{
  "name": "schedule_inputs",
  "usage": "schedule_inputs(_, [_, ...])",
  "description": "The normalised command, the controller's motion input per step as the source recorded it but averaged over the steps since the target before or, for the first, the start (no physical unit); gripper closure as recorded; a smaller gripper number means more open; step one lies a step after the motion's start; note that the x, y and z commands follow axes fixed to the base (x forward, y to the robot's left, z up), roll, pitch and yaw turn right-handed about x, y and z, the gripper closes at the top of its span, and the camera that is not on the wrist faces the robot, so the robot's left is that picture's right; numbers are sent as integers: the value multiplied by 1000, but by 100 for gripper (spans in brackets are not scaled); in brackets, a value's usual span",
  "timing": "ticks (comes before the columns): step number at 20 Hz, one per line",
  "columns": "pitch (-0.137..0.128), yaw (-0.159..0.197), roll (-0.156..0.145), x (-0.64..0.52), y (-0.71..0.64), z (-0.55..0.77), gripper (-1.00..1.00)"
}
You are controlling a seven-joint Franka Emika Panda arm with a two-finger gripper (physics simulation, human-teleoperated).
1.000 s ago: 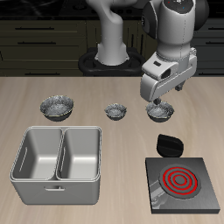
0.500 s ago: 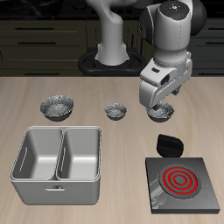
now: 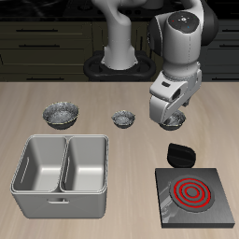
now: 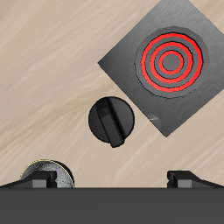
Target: Turn off the flat stove
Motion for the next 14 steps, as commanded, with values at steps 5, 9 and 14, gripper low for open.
schedule_inputs(5, [7,10,-10,27,-33,-120,-100])
schedule_inputs(9, [7,14,-7,44,-68,-91,-100])
schedule_inputs(14, [17,-10,-7,52,-68,-149,-100])
